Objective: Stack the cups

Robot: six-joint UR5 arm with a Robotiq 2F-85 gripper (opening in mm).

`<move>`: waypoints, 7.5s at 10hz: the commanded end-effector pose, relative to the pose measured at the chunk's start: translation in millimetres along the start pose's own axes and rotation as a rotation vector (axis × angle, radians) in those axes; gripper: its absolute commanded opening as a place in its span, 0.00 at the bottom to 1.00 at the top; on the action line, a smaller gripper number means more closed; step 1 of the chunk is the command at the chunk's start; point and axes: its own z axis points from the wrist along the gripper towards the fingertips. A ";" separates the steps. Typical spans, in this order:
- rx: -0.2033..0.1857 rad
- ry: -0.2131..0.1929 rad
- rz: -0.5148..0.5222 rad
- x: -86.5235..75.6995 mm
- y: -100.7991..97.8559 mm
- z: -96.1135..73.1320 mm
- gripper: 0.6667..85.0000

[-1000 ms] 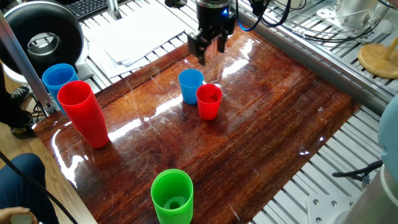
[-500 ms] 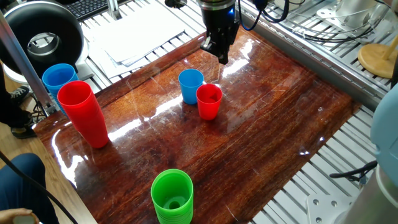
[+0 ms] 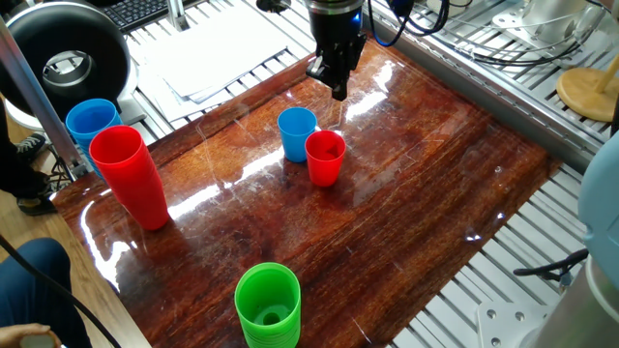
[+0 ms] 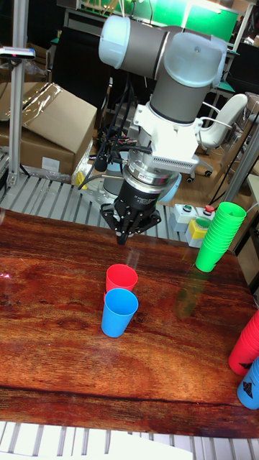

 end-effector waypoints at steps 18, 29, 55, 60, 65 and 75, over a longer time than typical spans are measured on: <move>-0.012 -0.053 -0.044 -28.7 -1.4 -14.1 0.01; -0.162 -0.147 -0.142 -49.9 28.3 4.4 0.24; -0.101 -0.092 -0.277 -10.8 11.0 78.4 0.01; -0.157 -0.035 -0.267 -1.8 33.4 21.9 0.01; -0.131 -0.015 -0.302 -15.4 26.3 -25.0 0.01; 0.108 -0.216 -0.487 -93.0 11.9 -43.2 0.01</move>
